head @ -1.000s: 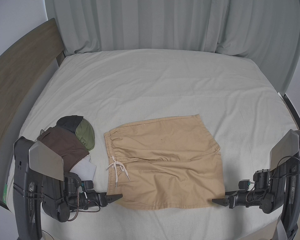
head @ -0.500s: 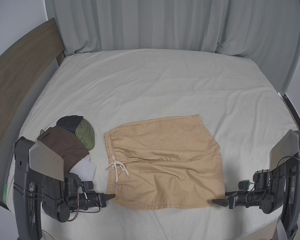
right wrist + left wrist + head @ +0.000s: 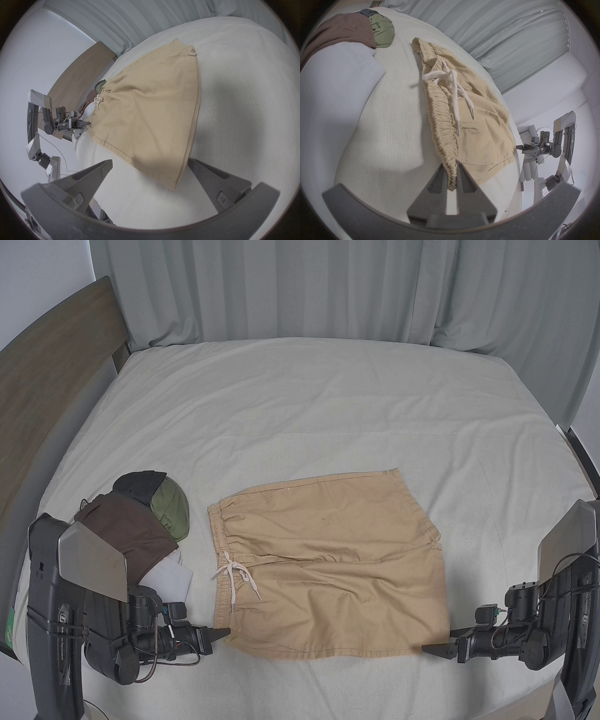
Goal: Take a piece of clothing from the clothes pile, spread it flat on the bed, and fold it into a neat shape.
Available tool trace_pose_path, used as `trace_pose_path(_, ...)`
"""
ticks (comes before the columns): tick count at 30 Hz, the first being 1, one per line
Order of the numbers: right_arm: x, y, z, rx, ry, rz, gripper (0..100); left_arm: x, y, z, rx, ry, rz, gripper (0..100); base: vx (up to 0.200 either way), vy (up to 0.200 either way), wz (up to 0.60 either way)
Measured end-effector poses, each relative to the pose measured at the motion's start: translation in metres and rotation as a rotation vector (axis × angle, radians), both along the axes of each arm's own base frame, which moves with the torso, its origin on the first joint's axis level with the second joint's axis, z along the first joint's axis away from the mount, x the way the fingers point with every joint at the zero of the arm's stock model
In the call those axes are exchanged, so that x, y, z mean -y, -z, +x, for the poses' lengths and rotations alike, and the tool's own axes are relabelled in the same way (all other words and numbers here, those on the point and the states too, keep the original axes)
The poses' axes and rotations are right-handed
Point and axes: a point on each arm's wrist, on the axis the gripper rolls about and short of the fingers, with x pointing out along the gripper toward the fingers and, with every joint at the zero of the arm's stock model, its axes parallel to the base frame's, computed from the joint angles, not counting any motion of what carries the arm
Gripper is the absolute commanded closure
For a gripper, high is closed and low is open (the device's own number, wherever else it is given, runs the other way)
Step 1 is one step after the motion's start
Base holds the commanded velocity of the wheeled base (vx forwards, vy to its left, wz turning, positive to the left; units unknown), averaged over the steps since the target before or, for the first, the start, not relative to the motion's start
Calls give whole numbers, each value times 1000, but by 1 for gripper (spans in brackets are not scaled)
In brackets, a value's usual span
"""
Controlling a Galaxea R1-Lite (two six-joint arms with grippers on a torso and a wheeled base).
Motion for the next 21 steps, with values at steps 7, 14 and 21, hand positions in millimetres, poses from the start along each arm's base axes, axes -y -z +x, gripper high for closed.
trace_pose_path(7,-1,3,-1,-10,-11,0,100,0,0,0,0,0,1,100,0,0,0)
trace_pose_path(14,-1,7,0,-22,-11,-1,100,0,0,0,0,0,1,100,0,0,0)
trace_pose_path(21,-1,8,1,-20,-9,-2,100,0,0,0,-1,-1,1,100,0,0,0)
